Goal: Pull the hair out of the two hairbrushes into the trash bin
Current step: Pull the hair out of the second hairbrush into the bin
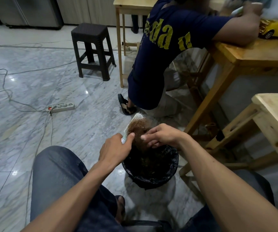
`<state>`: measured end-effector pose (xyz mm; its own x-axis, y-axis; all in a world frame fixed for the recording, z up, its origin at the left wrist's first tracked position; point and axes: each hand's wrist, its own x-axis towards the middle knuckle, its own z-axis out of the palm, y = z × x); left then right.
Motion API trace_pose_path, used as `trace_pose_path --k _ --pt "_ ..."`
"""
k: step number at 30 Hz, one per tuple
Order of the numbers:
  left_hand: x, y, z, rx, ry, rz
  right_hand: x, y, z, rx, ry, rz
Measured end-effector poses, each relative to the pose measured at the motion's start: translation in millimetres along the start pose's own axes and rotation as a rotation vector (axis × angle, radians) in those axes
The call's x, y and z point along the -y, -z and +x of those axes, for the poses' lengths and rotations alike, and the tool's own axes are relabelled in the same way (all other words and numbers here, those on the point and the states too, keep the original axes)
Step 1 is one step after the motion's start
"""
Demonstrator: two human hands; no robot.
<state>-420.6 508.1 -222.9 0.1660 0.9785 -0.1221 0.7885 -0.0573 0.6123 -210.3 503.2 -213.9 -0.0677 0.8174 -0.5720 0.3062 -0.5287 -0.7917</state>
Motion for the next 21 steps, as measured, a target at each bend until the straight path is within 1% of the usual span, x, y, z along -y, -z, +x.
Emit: trace_pose_path --k 2,5,8,10,13,17,21 --pt "1 4 2 -0.017 0.024 -0.027 -3 3 0 -0.099 0.024 -0.007" --pt "6 13 5 -0.079 0.073 -0.043 -9 20 -8 -0.194 -0.011 -0.115" --pt "7 14 6 -0.119 0.1 -0.031 -17 33 -15 -0.305 -0.08 -0.229" --pt "5 11 5 -0.131 0.109 -0.028 -21 38 -14 -0.369 -0.148 -0.35" --pt "-2 5 1 -0.134 0.076 -0.018 -24 36 -12 -0.464 -0.228 -0.461" --pt "-5 1 -4 -0.138 0.027 0.008 -18 27 -17 -0.552 -0.261 -0.577" --pt "-6 3 -3 -0.187 0.009 -0.017 -16 24 -19 -0.669 -0.319 -0.608"
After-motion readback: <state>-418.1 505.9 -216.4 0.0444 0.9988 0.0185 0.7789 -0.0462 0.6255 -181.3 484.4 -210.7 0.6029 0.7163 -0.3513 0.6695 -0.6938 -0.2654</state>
